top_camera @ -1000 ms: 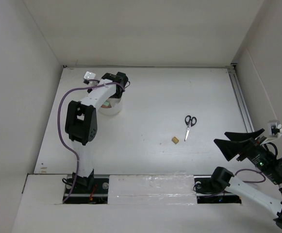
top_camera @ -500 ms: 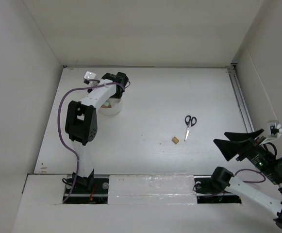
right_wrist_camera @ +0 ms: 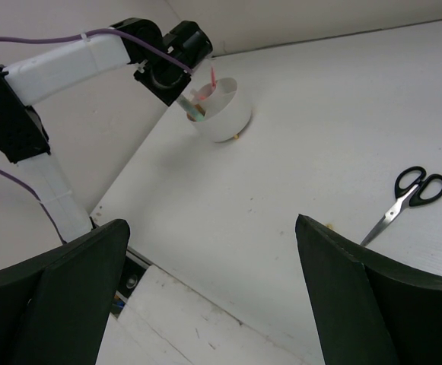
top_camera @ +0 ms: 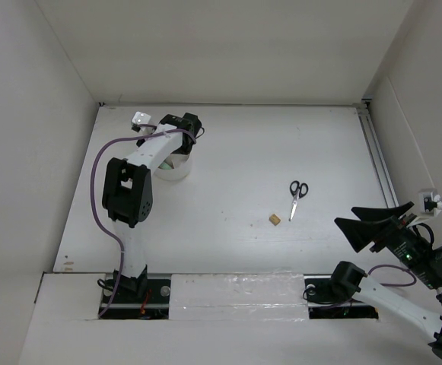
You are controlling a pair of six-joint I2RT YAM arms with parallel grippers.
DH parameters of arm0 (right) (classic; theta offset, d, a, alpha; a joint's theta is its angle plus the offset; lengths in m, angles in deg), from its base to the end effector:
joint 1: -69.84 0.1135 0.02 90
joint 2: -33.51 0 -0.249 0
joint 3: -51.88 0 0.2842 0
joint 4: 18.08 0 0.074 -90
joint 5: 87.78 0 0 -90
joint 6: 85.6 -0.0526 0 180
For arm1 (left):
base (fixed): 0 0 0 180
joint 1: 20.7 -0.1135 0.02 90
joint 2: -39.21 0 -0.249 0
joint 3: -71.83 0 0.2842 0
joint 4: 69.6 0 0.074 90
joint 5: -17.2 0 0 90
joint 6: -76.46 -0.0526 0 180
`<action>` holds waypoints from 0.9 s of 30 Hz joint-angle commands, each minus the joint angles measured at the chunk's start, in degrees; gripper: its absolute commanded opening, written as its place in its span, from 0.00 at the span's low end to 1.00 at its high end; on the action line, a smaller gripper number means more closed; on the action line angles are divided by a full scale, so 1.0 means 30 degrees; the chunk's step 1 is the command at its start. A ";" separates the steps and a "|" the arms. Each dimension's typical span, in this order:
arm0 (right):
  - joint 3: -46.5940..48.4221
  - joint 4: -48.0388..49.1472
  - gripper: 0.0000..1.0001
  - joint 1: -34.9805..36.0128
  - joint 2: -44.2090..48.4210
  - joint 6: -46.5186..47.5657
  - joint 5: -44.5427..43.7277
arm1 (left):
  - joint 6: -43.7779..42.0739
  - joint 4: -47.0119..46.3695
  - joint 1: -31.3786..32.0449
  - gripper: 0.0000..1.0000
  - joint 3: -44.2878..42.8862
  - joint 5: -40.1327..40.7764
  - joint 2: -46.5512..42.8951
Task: Sort the stationery into containers
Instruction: Place the stationery in the storage box.
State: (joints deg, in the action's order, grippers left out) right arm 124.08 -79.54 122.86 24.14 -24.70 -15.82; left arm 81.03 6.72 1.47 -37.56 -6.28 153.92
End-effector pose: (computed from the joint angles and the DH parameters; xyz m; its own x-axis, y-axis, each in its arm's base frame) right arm 0.0299 0.0126 0.4098 -0.2663 0.4151 -0.8699 -0.5080 0.7066 0.4927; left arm 0.4080 -0.1141 0.2194 0.0462 -0.4477 -0.8930 -0.9155 0.3388 -0.2172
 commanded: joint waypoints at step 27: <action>0.0036 0.0781 1.00 0.0200 -0.0567 0.0297 -0.0339 | 0.0943 0.0183 0.1689 1.00 -0.0905 0.4574 -0.6333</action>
State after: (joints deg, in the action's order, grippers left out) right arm 124.08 -79.52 122.86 24.10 -24.68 -15.89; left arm 78.80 7.20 5.19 -37.82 -4.77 137.16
